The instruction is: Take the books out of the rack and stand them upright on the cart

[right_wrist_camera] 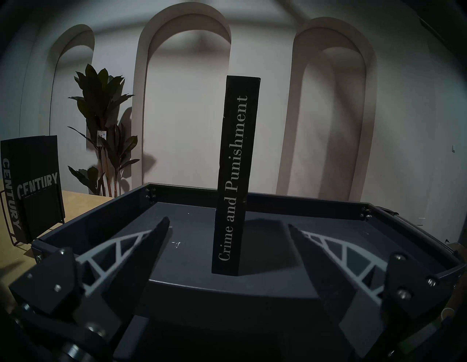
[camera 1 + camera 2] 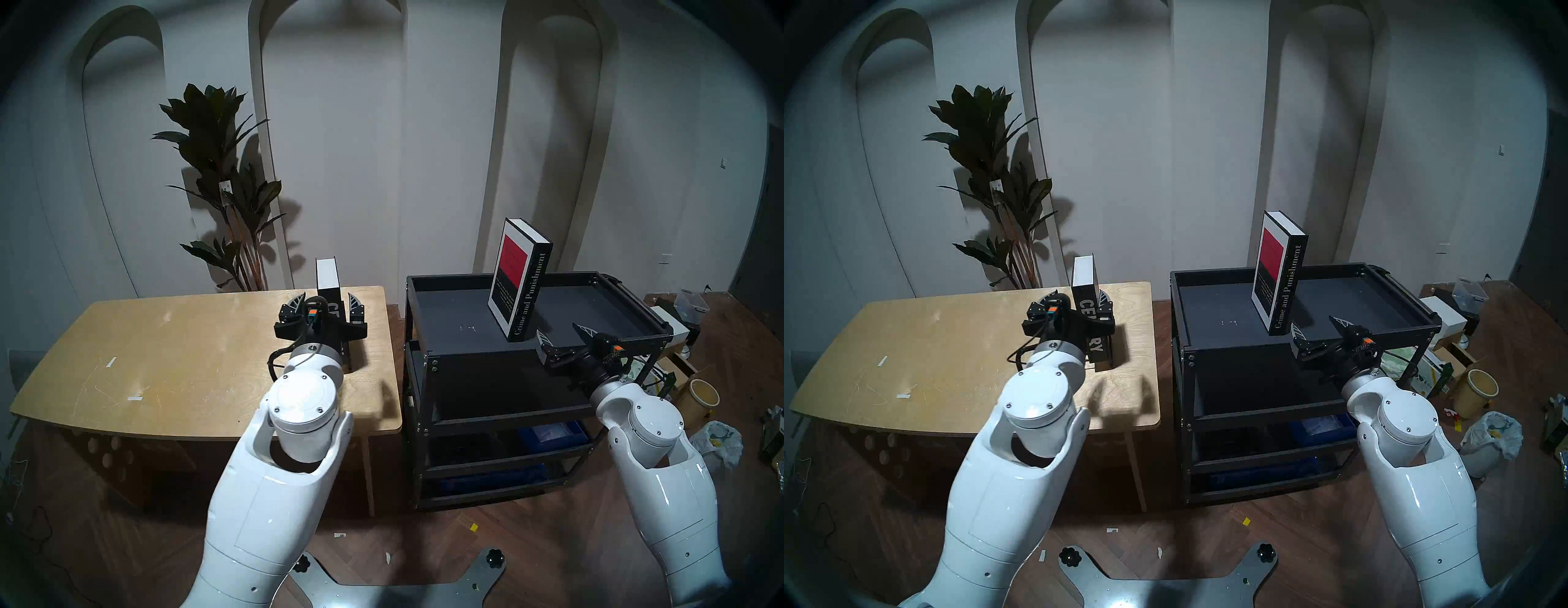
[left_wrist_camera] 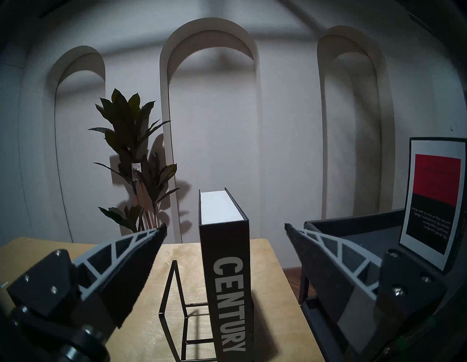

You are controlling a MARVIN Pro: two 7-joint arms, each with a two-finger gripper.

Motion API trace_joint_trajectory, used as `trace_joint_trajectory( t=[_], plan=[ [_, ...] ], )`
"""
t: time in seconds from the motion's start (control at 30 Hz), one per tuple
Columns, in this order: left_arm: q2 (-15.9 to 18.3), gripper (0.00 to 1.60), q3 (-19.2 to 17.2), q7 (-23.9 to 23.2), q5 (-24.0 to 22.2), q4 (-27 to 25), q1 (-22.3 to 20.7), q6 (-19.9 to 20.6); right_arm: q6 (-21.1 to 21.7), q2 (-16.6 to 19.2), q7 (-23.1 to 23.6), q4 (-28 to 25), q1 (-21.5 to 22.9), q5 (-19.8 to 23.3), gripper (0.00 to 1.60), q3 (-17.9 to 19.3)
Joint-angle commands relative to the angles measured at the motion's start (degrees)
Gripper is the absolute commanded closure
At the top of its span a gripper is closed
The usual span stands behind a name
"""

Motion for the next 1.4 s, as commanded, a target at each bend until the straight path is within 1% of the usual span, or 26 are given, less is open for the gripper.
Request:
trace_joint_trajectory(
  t=[0.0,0.17,0.2,0.23,0.27,0.3,0.37,0.5,0.53,0.67,0.77,0.97,1.17,1.2,1.23,1.27,1.33,1.37],
  plan=[
    [-3.89,0.0,-0.68,2.75,4.7,3.81,-6.6,-1.39,-1.34,-0.03,0.04,-1.38,0.43,0.14,0.0,0.88],
    [-6.23,0.0,-2.27,3.09,4.87,6.99,-8.79,-0.68,-1.63,-0.35,-0.03,-1.31,0.25,0.08,0.0,1.27],
    [-6.66,0.0,-2.39,3.44,4.61,8.08,-9.77,-0.26,-1.7,-0.44,-0.05,-1.31,0.23,0.02,0.0,1.32],
    [-7.31,0.0,-2.76,3.36,4.61,8.26,-9.68,-0.21,-1.73,-0.48,-0.06,-1.3,0.22,-0.02,0.0,1.34],
    [-7.78,0.0,-3.13,3.02,3.42,8.8,-10.27,0.2,-1.77,-0.54,-0.08,-1.29,0.22,-0.04,0.0,1.36],
    [-8.03,0.0,-3.23,3.46,2.87,9.45,-11.0,0.89,-1.82,-0.6,-0.07,-1.27,0.22,-0.07,0.0,1.38],
    [-8.31,0.0,-3.51,3.47,2.95,10.67,-11.76,0.61,-1.91,-0.68,-0.1,-1.21,0.25,-0.16,0.0,1.38],
    [-9.68,0.0,-4.39,4.05,1.57,13.69,-14.47,2.24,-2.03,-0.96,-0.16,-1.15,0.29,-0.28,0.0,1.4],
    [-9.89,0.0,-4.64,3.89,1.85,13.75,-14.3,2.22,-2.04,-1.06,-0.3,-1.17,0.27,-0.36,0.0,1.4],
    [-10.08,0.0,-4.75,4.67,1.1,15.86,-15.97,2.55,-2.12,-1.32,-0.57,-1.16,0.07,-0.53,0.0,1.5],
    [-10.12,0.0,-4.6,5.58,1.5,17.36,-16.88,1.94,-2.21,-1.48,-0.75,-1.24,-0.17,-0.6,0.0,1.59],
    [-10.54,0.0,-4.94,6.03,0.79,19.72,-18.38,1.79,-2.33,-1.91,-1.32,-1.61,-0.77,-0.7,0.0,1.83],
    [-10.61,0.0,-5.15,5.94,0.39,20.74,-18.93,1.34,-2.38,-2.14,-1.7,-1.81,-1.16,-0.84,0.0,1.99],
    [-10.66,0.4,-5.39,5.9,0.13,20.97,-19.11,1.68,-2.35,-2.2,-1.81,-1.86,-1.28,-0.83,0.0,2.04],
    [-10.6,0.53,-5.5,5.81,0.02,21.14,-19.21,1.74,-2.32,-2.23,-1.9,-1.89,-1.33,-0.87,0.0,2.04],
    [-10.54,0.53,-5.56,5.8,0.02,21.28,-19.3,1.73,-2.34,-2.25,-1.93,-1.9,-1.37,-0.89,0.0,2.05],
    [-10.46,0.8,-5.72,5.69,-0.18,21.39,-19.41,1.79,-2.39,-2.3,-1.97,-1.91,-1.4,-0.9,0.0,2.05],
    [-10.44,0.84,-5.83,5.5,-0.4,21.37,-19.42,1.77,-2.46,-2.32,-1.97,-1.9,-1.4,-0.89,0.0,2.04]
  ],
)
